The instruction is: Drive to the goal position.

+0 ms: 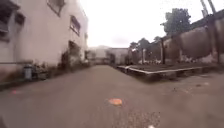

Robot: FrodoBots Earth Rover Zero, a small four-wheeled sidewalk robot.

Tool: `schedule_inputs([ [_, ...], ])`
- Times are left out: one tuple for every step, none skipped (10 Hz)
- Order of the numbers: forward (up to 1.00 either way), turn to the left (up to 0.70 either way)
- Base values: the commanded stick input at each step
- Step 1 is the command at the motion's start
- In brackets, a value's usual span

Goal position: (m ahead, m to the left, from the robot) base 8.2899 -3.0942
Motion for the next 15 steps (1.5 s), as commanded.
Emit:
schedule_inputs([
  [0.70,0.00],
  [0.70,0.00],
  [0.70,0.00],
  [0.70,0.02],
  [0.70,0.03],
  [0.70,0.00],
  [0.70,0.00],
  [0.70,0.00],
  [0.70,0.00],
  [0.70,0.07],
  [0.70,0.19],
  [0.70,0.20],
  [0.70,0.17],
  [0.70,0.11],
  [0.70,0.24],
])
